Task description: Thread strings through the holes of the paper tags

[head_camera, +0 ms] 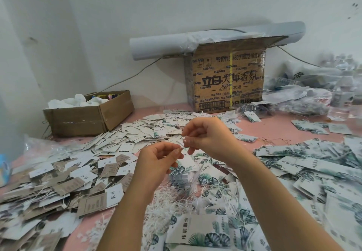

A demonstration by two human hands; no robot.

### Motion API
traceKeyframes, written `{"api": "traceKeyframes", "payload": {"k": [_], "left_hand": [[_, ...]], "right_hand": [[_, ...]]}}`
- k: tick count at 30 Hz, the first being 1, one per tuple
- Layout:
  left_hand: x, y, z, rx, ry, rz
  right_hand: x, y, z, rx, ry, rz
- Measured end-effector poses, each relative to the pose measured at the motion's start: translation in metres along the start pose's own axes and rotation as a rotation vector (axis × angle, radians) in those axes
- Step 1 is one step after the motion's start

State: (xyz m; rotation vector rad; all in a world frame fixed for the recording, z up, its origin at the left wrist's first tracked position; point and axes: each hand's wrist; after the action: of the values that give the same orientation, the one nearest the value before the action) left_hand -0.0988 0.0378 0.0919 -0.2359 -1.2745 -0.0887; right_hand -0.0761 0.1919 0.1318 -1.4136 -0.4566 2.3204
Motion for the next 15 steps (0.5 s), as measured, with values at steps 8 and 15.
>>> {"api": "traceKeyframes", "payload": {"k": [8,15], "left_hand": [[-0.0001,0.0011,0.0002,-0.004,0.0,0.002],[0.0004,0.0025,-0.0003,-0.021,0.015,0.006]], "right_hand": [[-0.0001,0.001,0.0008,-0.04,-0.012,-0.096],[0.0013,0.0053,0.0022,-0.057,-0.038,-0.145]]}}
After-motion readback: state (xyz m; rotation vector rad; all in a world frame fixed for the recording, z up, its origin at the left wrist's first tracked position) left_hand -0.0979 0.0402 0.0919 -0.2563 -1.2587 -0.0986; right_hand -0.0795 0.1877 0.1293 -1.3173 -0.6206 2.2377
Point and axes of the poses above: each hand's wrist, its own z-axis towards the middle knuckle, its own y-axis out of the palm, x = y × z, and after that the axes turned 1 degree about -x, right-handed
